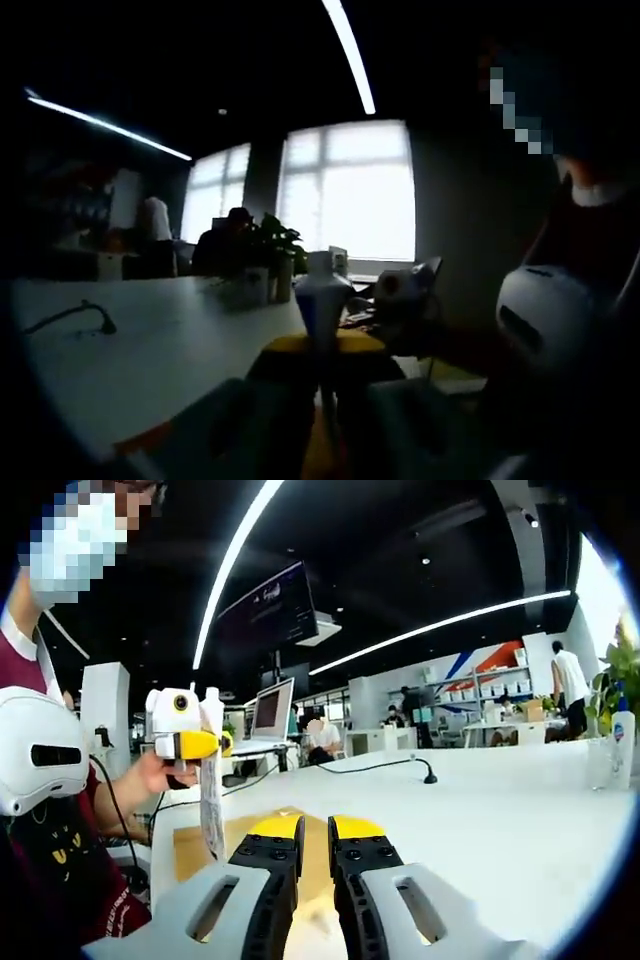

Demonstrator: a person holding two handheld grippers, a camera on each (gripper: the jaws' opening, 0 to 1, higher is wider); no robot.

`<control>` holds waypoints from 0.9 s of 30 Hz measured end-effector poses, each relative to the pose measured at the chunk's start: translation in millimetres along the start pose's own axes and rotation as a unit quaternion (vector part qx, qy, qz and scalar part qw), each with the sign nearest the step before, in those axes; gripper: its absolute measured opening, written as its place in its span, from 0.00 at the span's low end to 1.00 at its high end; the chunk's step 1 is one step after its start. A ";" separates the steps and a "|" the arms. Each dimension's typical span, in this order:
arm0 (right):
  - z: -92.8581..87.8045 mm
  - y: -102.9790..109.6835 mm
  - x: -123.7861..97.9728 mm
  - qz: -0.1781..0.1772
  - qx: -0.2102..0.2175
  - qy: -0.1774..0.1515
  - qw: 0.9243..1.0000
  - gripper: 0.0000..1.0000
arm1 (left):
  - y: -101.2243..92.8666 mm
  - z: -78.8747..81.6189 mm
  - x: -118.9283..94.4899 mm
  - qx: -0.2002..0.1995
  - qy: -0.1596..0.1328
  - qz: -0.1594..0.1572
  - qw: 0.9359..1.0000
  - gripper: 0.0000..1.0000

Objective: Pick up the toothpaste unscrew the cap squeeze it onto the small board screw the cap back on and return it to the table

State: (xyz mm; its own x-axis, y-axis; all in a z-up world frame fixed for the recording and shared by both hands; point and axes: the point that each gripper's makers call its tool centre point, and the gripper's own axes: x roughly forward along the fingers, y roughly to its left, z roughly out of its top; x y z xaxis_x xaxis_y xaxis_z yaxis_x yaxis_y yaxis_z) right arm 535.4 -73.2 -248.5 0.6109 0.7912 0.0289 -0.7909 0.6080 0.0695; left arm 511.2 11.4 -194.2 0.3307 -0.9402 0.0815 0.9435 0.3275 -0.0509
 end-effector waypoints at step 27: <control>-60.4 -12.8 -12.2 -0.051 -0.041 0.109 0.992 0.12 | 1.3 -4.9 -3.9 0.022 0.005 0.021 1.000 0.04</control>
State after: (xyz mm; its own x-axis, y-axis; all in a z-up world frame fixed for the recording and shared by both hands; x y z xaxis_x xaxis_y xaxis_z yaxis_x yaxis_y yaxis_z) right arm 535.8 -86.7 -309.9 0.6719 0.7155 -0.1914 -0.7315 0.6816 -0.0199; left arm 511.1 15.0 -199.4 0.3696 -0.9266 0.0694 0.9291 0.3698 -0.0107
